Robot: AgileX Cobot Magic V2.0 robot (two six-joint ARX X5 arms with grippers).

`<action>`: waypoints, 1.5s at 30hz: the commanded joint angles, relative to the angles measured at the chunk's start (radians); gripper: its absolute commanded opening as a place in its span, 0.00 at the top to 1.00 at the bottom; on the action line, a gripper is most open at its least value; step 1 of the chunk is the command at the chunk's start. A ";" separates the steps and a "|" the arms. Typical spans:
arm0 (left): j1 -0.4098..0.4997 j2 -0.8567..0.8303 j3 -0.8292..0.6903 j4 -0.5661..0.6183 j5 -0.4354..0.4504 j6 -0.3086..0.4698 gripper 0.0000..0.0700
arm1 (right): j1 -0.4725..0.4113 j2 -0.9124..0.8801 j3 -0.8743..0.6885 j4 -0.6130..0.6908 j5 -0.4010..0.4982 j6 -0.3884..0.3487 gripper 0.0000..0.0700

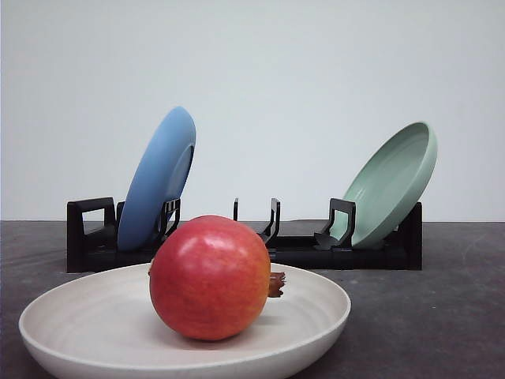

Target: Place pomegranate in white plate

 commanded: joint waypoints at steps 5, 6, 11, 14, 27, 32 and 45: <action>0.003 -0.001 -0.010 -0.005 -0.003 0.009 1.00 | 0.000 -0.001 -0.004 0.011 0.000 0.012 0.94; 0.003 -0.001 -0.010 -0.005 -0.003 0.009 1.00 | 0.000 -0.001 -0.004 0.011 0.000 0.012 0.94; 0.003 -0.001 -0.010 -0.005 -0.003 0.009 1.00 | 0.000 -0.001 -0.004 0.011 0.000 0.012 0.94; 0.003 -0.001 -0.010 -0.005 -0.003 0.009 1.00 | 0.000 -0.001 -0.004 0.011 0.000 0.012 0.94; 0.003 -0.001 -0.010 -0.005 -0.003 0.009 1.00 | 0.000 -0.001 -0.004 0.011 0.000 0.012 0.94; 0.003 -0.001 -0.010 -0.005 -0.003 0.009 1.00 | 0.000 -0.001 -0.004 0.011 0.000 0.012 0.94; 0.003 -0.001 -0.010 -0.005 -0.003 0.009 1.00 | 0.000 -0.001 -0.004 0.011 0.000 0.012 0.94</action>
